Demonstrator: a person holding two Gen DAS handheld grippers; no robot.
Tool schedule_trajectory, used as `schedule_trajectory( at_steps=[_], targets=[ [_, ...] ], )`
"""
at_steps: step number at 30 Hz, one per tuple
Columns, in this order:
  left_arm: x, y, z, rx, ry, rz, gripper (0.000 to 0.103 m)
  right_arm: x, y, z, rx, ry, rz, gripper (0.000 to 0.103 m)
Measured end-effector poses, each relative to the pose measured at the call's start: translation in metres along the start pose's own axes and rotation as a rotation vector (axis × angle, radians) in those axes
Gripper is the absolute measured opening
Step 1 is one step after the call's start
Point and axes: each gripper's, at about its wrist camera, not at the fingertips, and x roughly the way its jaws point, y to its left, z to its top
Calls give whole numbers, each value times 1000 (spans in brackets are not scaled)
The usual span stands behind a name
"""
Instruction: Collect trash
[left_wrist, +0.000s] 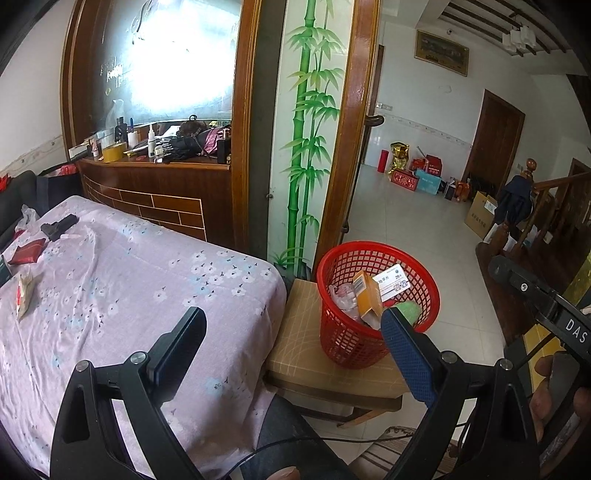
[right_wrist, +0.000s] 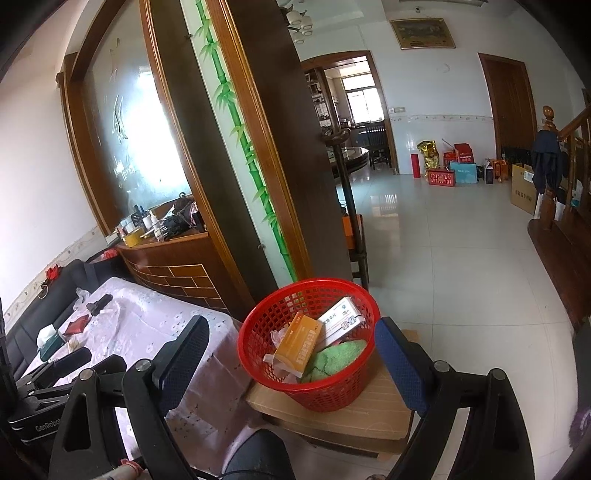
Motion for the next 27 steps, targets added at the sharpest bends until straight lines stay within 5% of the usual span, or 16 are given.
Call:
schedule_trajectory(
  at_steps=[27],
  targets=[
    [0, -2, 0, 6, -2, 0, 95, 0, -2, 1, 4, 3, -3, 94]
  ],
)
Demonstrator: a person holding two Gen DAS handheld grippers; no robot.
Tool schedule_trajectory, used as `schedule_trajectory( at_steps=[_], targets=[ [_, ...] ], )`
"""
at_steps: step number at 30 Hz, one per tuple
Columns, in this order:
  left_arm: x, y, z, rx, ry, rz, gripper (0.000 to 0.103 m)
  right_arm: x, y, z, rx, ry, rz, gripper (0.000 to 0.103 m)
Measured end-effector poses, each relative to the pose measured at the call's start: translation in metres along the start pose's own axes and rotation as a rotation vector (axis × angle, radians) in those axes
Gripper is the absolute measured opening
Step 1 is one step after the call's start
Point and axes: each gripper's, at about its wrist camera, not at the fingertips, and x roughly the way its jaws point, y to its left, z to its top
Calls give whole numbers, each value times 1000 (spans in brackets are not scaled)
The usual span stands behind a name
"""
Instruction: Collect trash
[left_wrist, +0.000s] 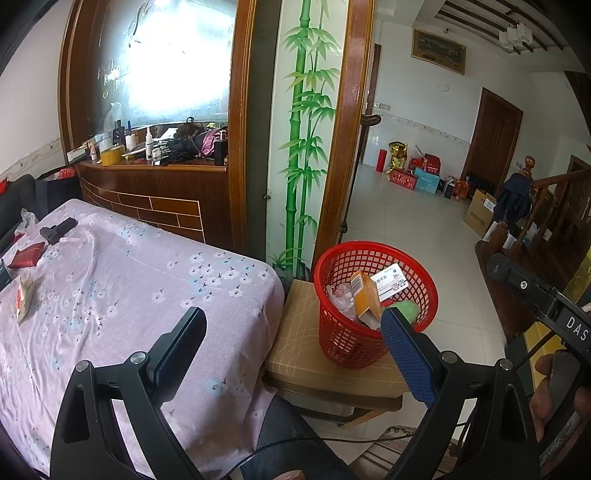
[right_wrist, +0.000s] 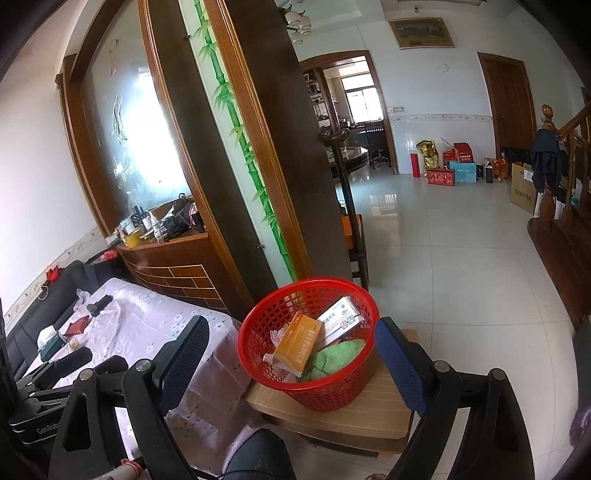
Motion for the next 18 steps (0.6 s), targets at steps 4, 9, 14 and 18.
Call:
schedule_trajectory(
  at_steps=[4, 9, 14, 18],
  targets=[
    [0, 0, 0, 2, 1, -2, 95, 0, 0, 0, -1, -2, -2, 94],
    [1, -2, 0, 2, 3, -2, 95, 0, 0, 0, -3, -1, -2, 94],
    [1, -2, 0, 2, 3, 1, 95, 0, 1, 0, -2, -2, -2, 94],
    [0, -2, 0, 2, 3, -2, 95, -1, 1, 0, -2, -3, -4, 94]
  ],
)
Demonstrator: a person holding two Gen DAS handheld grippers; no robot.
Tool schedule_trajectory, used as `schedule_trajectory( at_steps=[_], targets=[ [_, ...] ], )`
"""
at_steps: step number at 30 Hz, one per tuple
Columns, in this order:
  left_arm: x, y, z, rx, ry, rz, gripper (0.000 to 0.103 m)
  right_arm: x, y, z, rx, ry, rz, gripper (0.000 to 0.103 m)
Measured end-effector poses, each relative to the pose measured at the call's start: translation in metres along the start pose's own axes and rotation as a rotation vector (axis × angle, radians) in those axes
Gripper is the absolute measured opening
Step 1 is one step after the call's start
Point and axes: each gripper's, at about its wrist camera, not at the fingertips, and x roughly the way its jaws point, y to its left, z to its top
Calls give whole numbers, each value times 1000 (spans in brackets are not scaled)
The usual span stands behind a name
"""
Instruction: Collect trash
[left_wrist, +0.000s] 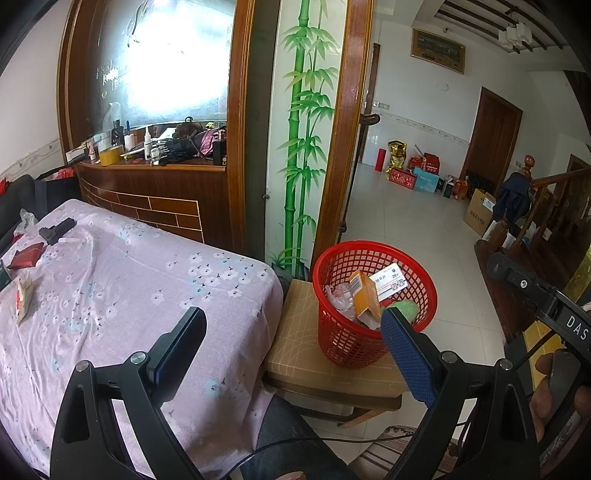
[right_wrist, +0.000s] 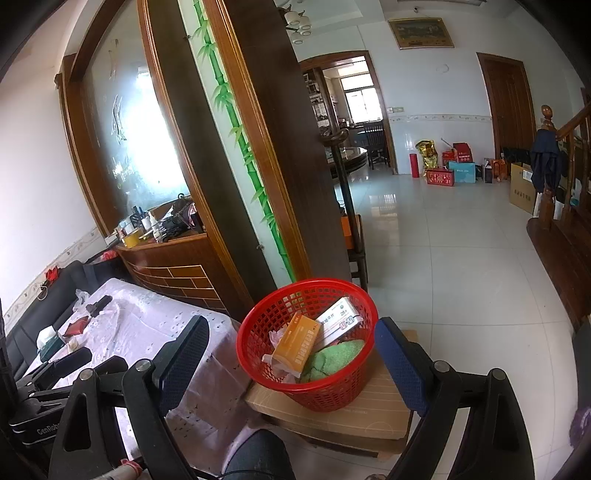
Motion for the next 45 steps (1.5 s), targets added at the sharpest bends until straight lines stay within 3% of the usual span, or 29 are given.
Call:
schedule_trajectory(
  at_steps=[45],
  targets=[
    [9, -10, -2, 33, 14, -31, 94, 0, 1, 2, -3, 1, -14, 94]
  ],
)
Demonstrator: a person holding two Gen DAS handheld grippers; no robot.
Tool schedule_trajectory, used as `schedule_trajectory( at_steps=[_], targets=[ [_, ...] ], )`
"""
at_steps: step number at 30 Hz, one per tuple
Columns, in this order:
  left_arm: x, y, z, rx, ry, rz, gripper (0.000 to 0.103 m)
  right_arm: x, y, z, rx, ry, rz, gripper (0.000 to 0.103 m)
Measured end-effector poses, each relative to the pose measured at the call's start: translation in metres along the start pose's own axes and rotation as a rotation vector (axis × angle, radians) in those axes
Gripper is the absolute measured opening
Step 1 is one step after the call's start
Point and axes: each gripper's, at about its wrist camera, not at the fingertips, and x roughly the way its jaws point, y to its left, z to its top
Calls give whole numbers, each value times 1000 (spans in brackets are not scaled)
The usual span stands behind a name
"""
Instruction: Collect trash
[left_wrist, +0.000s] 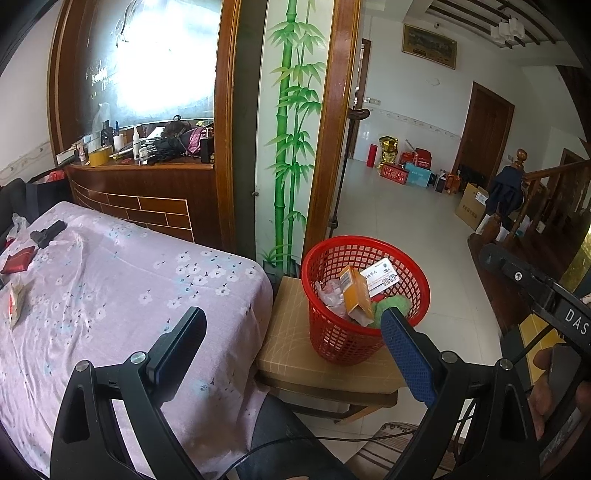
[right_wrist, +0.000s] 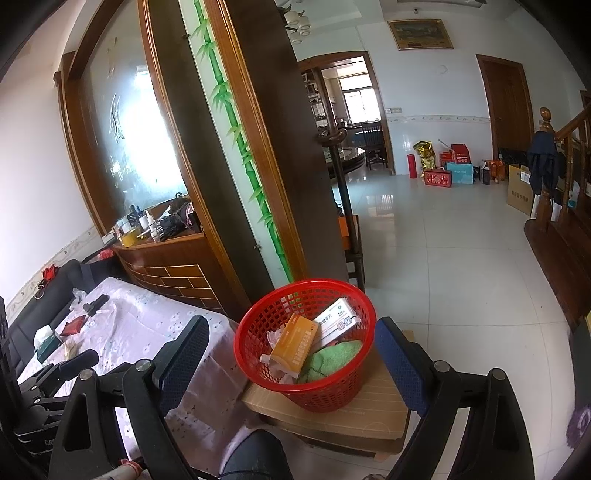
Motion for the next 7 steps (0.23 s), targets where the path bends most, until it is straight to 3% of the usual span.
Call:
schedule_trajectory(
  at_steps=[7],
  targets=[
    [-1, 5, 0, -2, -6, -1, 94, 1, 0, 0, -1, 0, 1, 94]
  ],
)
